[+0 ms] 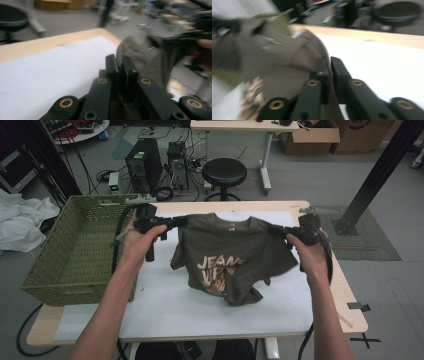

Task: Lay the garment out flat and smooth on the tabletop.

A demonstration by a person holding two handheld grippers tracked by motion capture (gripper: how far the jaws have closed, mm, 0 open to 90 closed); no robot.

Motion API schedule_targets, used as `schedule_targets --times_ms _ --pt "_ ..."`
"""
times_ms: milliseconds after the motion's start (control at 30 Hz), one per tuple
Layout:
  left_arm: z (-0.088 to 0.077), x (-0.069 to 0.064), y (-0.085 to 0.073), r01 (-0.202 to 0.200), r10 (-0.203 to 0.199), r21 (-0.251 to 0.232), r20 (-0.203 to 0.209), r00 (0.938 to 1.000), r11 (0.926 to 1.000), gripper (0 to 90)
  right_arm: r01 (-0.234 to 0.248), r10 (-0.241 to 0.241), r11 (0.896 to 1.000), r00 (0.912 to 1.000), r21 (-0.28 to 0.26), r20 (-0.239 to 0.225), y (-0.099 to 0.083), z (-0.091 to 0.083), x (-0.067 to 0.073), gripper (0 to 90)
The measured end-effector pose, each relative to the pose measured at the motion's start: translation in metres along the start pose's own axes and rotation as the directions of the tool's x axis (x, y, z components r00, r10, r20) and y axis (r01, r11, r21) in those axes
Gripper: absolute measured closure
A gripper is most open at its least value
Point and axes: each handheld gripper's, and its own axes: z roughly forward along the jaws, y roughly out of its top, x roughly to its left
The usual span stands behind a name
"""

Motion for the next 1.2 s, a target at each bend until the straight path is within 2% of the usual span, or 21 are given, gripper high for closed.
schedule_targets --times_ms 33,67,100,167,233,300,433,500,700,833,900,1000,1067,1133,1200 --pt "0.011 0.009 0.003 0.006 -0.006 0.003 -0.079 0.9969 1.0000 79.9 -0.010 0.011 1.000 0.9993 -0.016 0.036 0.002 0.007 -0.008 72.2" --pt "0.016 0.016 0.004 -0.004 0.005 0.007 -0.112 0.9937 1.0000 74.1 -0.034 0.037 0.999 0.9956 -0.034 0.086 0.004 0.015 -0.018 72.8" --pt "0.020 0.021 0.004 -0.009 0.010 0.008 -0.134 0.9909 0.9999 73.8 -0.050 0.052 0.998 0.9937 -0.028 0.099 0.005 0.020 -0.022 73.0" --pt "0.021 0.027 0.001 0.001 0.002 0.020 -0.148 0.9890 0.9998 74.0 -0.056 0.057 0.998 0.9918 -0.008 0.114 0.003 0.026 -0.026 72.0" --pt "0.021 0.027 -0.004 -0.009 0.014 0.041 -0.131 0.9913 0.9991 73.2 -0.031 0.025 0.998 0.9925 0.052 0.120 -0.003 0.031 -0.026 68.4" --pt "0.019 0.024 -0.014 -0.008 0.013 0.045 -0.103 0.9946 0.9989 72.6 -0.023 0.013 0.995 0.9940 0.096 0.109 -0.012 0.033 -0.025 69.4" --pt "0.016 0.018 -0.037 0.004 0.000 0.057 -0.071 0.9975 0.9983 72.5 -0.040 0.034 0.993 0.9981 0.108 0.051 -0.039 0.034 -0.021 68.6" --pt "0.016 0.016 -0.049 0.012 -0.007 0.076 -0.069 0.9976 0.9970 72.4 -0.041 0.035 0.991 0.9983 0.130 0.047 -0.054 0.034 -0.018 67.3" --pt "0.018 0.009 -0.078 0.024 -0.017 0.107 -0.071 0.9973 0.9940 71.6 -0.082 0.067 0.980 0.9939 0.183 0.088 -0.088 0.033 -0.024 65.6" --pt "0.022 0.006 -0.091 0.027 -0.019 0.118 -0.070 0.9974 0.9926 71.6 -0.103 0.077 0.971 0.9892 0.217 0.125 -0.101 0.038 -0.031 64.8" --pt "0.026 0.008 -0.097 0.046 -0.040 0.128 -0.047 0.9981 0.9908 72.4 -0.099 0.066 0.968 0.9871 0.229 0.146 -0.104 0.043 -0.034 63.0" --pt "0.030 0.009 -0.105 0.051 -0.046 0.140 -0.041 0.9981 0.9888 72.7 -0.070 0.028 0.962 0.9870 0.262 0.158 -0.106 0.054 -0.033 62.6" --pt "0.031 0.009 -0.109 0.060 -0.056 0.143 -0.034 0.9979 0.9879 72.8 -0.041 -0.008 0.953 0.9870 0.301 0.160 -0.110 0.063 -0.030 62.9" --pt "0.031 0.009 -0.110 0.062 -0.058 0.142 -0.033 0.9978 0.9879 72.8 -0.017 -0.033 0.958 0.9848 0.288 0.170 -0.111 0.066 -0.027 69.6" --pt "0.030 0.009 -0.111 0.065 -0.061 0.139 -0.034 0.9976 0.9882 72.8 0.040 -0.100 0.950 0.9784 0.309 0.181 -0.110 0.067 -0.026 88.5"
